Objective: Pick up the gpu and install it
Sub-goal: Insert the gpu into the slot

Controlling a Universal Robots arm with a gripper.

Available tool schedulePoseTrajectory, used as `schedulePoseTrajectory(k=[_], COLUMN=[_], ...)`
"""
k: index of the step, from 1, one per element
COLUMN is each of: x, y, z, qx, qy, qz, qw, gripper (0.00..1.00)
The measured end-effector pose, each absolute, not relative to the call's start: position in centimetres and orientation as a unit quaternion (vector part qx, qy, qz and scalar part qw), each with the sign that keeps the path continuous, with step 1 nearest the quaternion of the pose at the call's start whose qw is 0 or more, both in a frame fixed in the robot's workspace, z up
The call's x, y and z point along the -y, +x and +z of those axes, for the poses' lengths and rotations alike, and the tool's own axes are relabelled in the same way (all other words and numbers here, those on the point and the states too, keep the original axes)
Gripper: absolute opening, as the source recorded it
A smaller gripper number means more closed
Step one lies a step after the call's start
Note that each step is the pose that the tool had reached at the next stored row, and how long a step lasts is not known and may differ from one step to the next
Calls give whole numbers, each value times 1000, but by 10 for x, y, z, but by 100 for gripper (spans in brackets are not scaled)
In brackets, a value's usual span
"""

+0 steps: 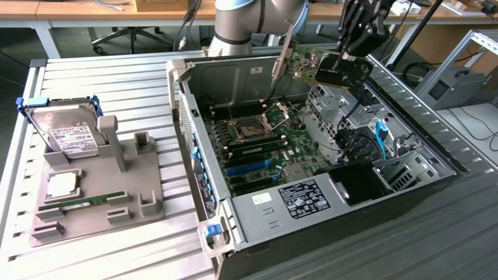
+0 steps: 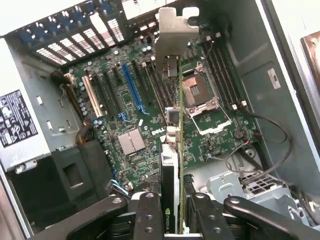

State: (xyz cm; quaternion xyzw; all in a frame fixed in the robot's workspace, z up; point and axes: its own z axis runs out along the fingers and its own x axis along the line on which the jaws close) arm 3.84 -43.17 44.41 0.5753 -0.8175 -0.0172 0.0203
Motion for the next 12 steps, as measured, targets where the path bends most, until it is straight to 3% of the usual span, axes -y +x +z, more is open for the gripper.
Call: schedulePoseTrajectory(k=[12], x=[432], y=[38], z=[444], qx=[732], qy=[681], qz=[-14], qw=[22], gripper=[27])
